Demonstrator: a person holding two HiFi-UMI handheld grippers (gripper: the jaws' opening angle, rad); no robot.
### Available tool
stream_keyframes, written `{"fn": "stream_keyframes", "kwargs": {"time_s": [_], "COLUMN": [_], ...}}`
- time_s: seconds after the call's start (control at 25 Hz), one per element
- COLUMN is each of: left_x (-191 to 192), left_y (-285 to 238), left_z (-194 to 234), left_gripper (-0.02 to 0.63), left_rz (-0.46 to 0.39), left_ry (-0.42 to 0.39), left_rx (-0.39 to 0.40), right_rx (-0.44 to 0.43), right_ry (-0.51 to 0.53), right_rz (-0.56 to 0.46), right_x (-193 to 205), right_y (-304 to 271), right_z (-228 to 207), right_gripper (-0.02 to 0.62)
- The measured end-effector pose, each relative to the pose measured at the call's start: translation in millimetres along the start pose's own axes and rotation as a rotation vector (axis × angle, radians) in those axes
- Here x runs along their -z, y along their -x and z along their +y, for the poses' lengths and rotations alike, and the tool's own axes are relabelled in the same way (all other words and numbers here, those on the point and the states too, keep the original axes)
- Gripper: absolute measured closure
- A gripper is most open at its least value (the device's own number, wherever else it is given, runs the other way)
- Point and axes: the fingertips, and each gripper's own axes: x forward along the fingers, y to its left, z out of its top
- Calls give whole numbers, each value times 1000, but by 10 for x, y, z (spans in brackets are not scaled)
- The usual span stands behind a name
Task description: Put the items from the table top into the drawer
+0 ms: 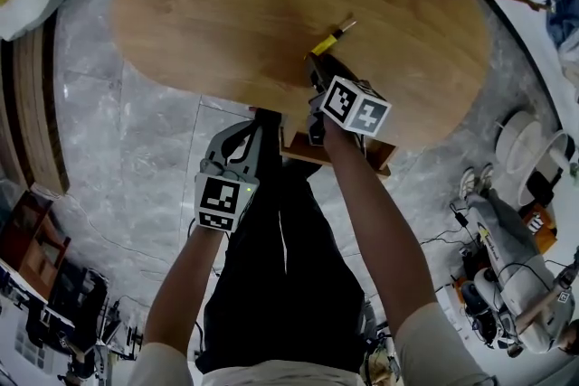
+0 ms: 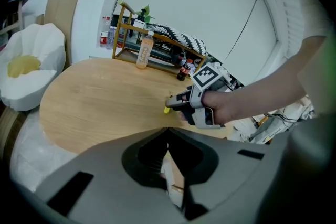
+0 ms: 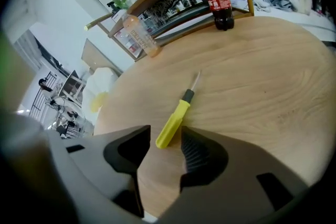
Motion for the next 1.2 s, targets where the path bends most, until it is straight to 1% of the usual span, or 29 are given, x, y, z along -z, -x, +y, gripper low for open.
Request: {"fn": "stream_keyframes", "kwargs": {"time_s": [0.08, 0.16, 0.2, 0.24, 0.32, 0.4, 0.44, 0.8, 1.04, 1.2], "left_x": [-1, -5, -7, -10, -14, -6, 0, 53, 99, 105], "left_y": [16, 21, 22, 23, 28, 25, 24, 53, 27, -12], "left_z": [35, 58, 64, 69, 88, 121, 136, 106, -31, -180], "left_gripper": [584, 584, 585, 584, 584, 584, 585, 585, 584, 584], "left_rz": [-1, -3, -4, -5, -8, -10, -11, -8, 0, -4], "left_ry": [7, 11, 13, 14, 15, 17, 18, 10, 1, -16], "left_rx": [-8, -12, -13, -15, -18, -23, -25, -23, -21, -10], "right_rx": [28, 75, 104, 130, 155, 150, 144, 86, 29, 24], "right_ry": [-1, 20, 33, 44, 55, 70, 77, 74, 97, 103], "right_rz": [-4, 8, 17, 23, 23, 16, 14, 10, 23, 26], "right_x": [-14, -4, 5, 9, 1, -10, -12, -12, 72, 149], "right_y": [-51, -101, -117, -123, -126, -144, -153, -25, 188, 380], "right_z": [25, 13, -7, -26, -32, -5, 6, -50, -138, -306], "right_gripper": [396, 397, 412, 441, 459, 508, 520, 523, 523, 523]}}
